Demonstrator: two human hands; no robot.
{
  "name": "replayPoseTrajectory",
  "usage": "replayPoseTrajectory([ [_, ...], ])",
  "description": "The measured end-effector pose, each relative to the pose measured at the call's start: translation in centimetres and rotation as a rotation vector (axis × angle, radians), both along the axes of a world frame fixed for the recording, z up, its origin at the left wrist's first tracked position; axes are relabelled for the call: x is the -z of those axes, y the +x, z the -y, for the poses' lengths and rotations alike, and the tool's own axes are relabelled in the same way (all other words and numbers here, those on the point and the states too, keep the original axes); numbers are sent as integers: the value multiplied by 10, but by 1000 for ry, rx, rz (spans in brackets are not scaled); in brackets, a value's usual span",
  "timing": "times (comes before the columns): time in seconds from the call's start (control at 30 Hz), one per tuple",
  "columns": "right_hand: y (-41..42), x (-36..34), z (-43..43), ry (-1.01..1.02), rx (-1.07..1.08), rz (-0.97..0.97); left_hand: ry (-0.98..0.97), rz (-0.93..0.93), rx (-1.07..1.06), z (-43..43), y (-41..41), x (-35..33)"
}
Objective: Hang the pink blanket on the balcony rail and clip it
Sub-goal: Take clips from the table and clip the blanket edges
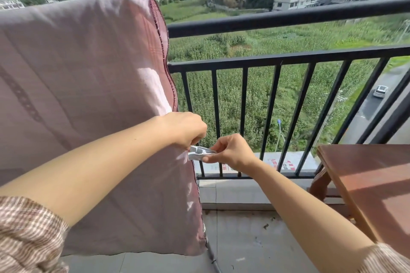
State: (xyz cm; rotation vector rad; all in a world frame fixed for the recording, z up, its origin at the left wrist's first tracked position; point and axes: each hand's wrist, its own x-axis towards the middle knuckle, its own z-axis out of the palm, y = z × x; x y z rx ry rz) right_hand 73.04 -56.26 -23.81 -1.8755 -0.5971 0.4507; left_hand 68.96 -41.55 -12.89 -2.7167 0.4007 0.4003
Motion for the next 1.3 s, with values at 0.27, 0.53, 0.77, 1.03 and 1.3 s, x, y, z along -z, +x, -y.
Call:
replayPoseTrajectory([
  [0.27,-6,7,-21,15,-4,-21,-40,38,-26,-2,-2,4],
  [0.53,-18,19,-13,97,47,-49,-55,91,40,-5,-7,7],
  [0.77,-32,48,40,77,221,-107,-256,238,80,39,-12,31],
  [1.03,-68,122,231,-294,603,-144,-303,7,209,189,-7,144],
  [1.3,-165,163,415,-526,897,-301,-604,-312,41,381,-53,243],
])
